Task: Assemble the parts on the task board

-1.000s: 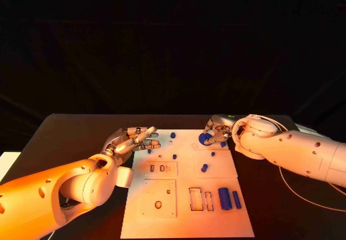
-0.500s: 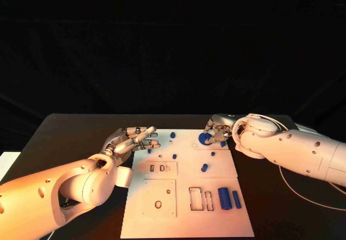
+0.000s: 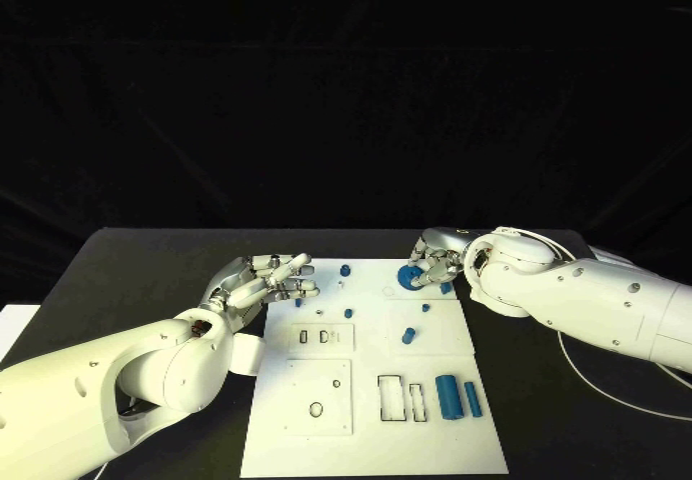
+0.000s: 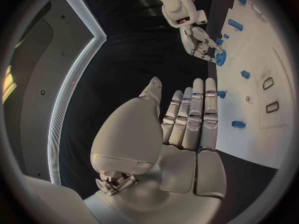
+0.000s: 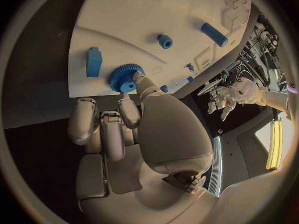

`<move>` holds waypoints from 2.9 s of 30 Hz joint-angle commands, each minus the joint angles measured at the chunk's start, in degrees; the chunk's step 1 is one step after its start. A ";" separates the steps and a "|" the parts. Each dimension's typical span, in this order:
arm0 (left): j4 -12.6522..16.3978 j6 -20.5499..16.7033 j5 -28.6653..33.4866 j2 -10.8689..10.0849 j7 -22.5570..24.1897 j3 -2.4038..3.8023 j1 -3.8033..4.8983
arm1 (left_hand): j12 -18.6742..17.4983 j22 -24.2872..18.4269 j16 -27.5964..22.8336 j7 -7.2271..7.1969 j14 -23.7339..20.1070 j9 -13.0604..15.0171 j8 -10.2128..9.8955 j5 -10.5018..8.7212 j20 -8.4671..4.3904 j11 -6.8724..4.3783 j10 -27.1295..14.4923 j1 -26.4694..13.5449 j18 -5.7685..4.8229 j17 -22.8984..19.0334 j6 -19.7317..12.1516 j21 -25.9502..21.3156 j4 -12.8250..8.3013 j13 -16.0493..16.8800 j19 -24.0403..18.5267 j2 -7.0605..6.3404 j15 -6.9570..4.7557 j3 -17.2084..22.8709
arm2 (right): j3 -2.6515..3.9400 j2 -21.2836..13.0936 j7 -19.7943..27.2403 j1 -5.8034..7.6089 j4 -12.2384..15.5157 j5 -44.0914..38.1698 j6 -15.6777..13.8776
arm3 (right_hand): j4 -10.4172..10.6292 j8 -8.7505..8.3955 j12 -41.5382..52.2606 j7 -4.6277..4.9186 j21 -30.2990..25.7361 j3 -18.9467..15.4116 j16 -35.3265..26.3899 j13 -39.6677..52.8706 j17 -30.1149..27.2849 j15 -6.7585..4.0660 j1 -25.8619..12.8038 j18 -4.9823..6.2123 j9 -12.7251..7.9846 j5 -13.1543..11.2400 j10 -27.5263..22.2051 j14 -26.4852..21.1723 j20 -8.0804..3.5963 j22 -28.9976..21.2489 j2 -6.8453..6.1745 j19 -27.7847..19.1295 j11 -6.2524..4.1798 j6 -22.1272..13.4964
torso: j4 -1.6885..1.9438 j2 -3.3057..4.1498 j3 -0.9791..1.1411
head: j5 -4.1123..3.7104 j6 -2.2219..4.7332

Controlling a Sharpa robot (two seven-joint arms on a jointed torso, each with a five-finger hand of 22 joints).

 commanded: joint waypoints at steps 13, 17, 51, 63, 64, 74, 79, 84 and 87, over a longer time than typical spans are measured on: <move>0.04 1.05 0.07 0.18 0.26 0.05 0.04 | -0.29 -0.09 -0.40 0.16 -0.05 -0.05 -0.31 -0.07 0.00 0.22 0.07 0.15 0.10 0.11 -0.06 -0.39 -0.42 -0.04 0.54 0.44 0.17 0.06 | -0.14 0.41 0.50 -0.22 4.33 -1.67 -8.18 | 0.99 0.46 0.78 -1.71 0.83 4.18 0.39 1.33 8.37 -1.21 -1.79 -0.86 0.45 -0.40 1.32 4.73 -0.84 1.47 1.56 1.00 -1.56 4.46 | 0.14 -0.04 -0.08 | 0.01 0.31; -0.01 1.08 0.07 0.20 0.23 0.05 0.04 | -0.29 -0.09 -0.40 0.16 -0.05 -0.05 -0.31 -0.07 0.00 0.22 0.07 0.15 0.10 0.11 -0.06 -0.39 -0.42 -0.04 0.54 0.44 0.17 0.06 | -0.13 1.18 -0.76 -0.22 6.50 -3.76 -11.13 | 1.30 0.28 0.73 -1.76 1.07 4.48 0.41 1.43 8.44 -1.25 -2.54 -0.96 0.42 0.14 1.38 4.75 -0.89 1.98 1.19 1.31 -1.60 4.63 | 0.13 -0.02 -0.08 | 0.09 0.45; -0.08 1.31 0.07 0.36 0.03 0.05 0.04 | -0.29 -0.09 -0.40 0.16 -0.05 -0.05 -0.31 -0.07 0.00 0.22 0.07 0.15 0.10 0.11 -0.06 -0.39 -0.42 -0.04 0.54 0.44 0.17 0.06 | -1.40 11.97 -4.99 -2.95 3.35 -11.61 -10.85 | 2.25 -1.76 -1.92 -0.91 1.32 5.17 -0.22 -0.33 7.20 -0.86 -4.83 -1.10 -0.24 -0.89 0.22 4.47 -0.72 2.53 -1.09 1.54 -1.00 2.64 | 0.10 0.03 0.06 | 0.67 0.05; -0.13 1.49 0.07 0.37 -0.27 0.05 0.04 | -0.29 -0.09 -0.41 0.15 -0.05 -0.05 -0.31 -0.07 0.00 0.21 0.08 0.17 0.11 0.12 -0.06 -0.41 -0.45 -0.04 0.54 0.45 0.17 0.06 | -1.47 12.47 -5.71 -3.00 2.49 -11.96 -12.13 | 3.41 -2.66 -9.21 1.30 0.90 4.04 -1.17 -5.98 5.66 0.87 -5.95 -0.91 -0.50 -2.76 -3.56 4.08 0.92 1.71 -4.37 0.84 1.00 -8.08 | 0.14 0.06 0.03 | 0.52 0.05; -0.13 1.49 0.07 0.37 -0.29 0.05 0.04 | -0.32 -0.13 -0.46 0.14 -0.04 -0.04 -0.34 -0.08 0.00 0.20 0.10 0.24 0.11 0.19 -0.05 -0.50 -0.61 -0.03 0.59 0.53 0.16 0.05 | -1.47 12.47 -5.78 -3.01 2.46 -11.97 -12.18 | 3.47 -2.68 -9.40 1.35 0.89 3.97 -1.18 -6.14 5.66 0.91 -5.94 -0.91 -0.51 -2.76 -3.66 4.08 0.96 1.68 -4.42 0.82 1.04 -8.64 | 0.14 0.06 0.04 | 0.52 0.06; -0.13 1.55 0.07 0.32 -0.40 0.05 0.04 | -0.32 -0.13 -0.46 0.14 -0.04 -0.04 -0.34 -0.08 0.00 0.20 0.10 0.24 0.11 0.19 -0.05 -0.50 -0.61 -0.03 0.59 0.53 0.16 0.05 | -1.49 12.27 -5.58 -3.02 2.59 -11.34 -11.74 | 4.23 -2.30 -9.89 1.33 0.87 3.35 -1.27 -6.53 5.57 1.01 -6.20 -0.88 -0.23 -2.28 -3.83 4.06 1.14 1.66 -4.63 0.81 1.09 -7.61 | 0.15 0.05 0.02 | 0.48 0.01; -0.18 1.63 0.07 0.31 -0.47 0.04 0.04 | -0.34 -0.14 -0.48 0.13 -0.04 -0.04 -0.35 -0.08 0.00 0.20 0.09 0.24 0.12 0.21 -0.06 -0.53 -0.65 -0.04 0.60 0.54 0.16 0.03 | -1.48 10.76 -4.63 -3.07 3.96 -9.75 -14.57 | 5.59 -2.02 -8.52 1.08 1.04 2.76 -1.27 -5.39 5.63 0.87 -6.78 -0.94 -0.04 0.08 -2.95 4.10 1.10 2.02 -4.24 1.08 0.88 -6.42 | 0.21 0.05 0.04 | 0.41 0.06; -0.30 1.66 0.07 0.14 -0.49 0.04 0.04 | -0.34 -0.14 -0.48 0.13 -0.04 -0.04 -0.35 -0.08 0.00 0.20 0.09 0.24 0.12 0.21 -0.06 -0.53 -0.65 -0.04 0.60 0.54 0.16 0.03 | -1.08 5.75 0.05 -3.04 7.67 -3.39 -18.21 | 5.77 -1.90 -6.87 0.93 1.22 2.66 -1.24 -3.97 5.71 0.76 -6.47 -1.01 0.02 0.72 -2.08 4.14 1.02 2.38 -4.21 1.34 0.75 -5.79 | -0.02 -0.09 0.06 | 0.55 -0.02; -0.29 1.66 0.07 -0.08 -0.47 0.04 0.04 | -0.35 -0.15 -0.49 0.13 -0.04 -0.04 -0.36 -0.08 0.00 0.20 0.08 0.24 0.12 0.22 -0.07 -0.54 -0.67 -0.04 0.61 0.54 0.16 0.02 | -0.81 1.56 5.48 -2.68 10.00 2.79 -18.35 | 5.42 -1.95 -6.63 0.89 1.21 2.89 -1.31 -3.72 5.58 0.69 -5.56 -1.00 0.00 0.80 -2.02 4.12 0.94 2.35 -4.03 1.32 0.68 -5.50 | -0.27 -0.16 0.05 | 0.48 0.09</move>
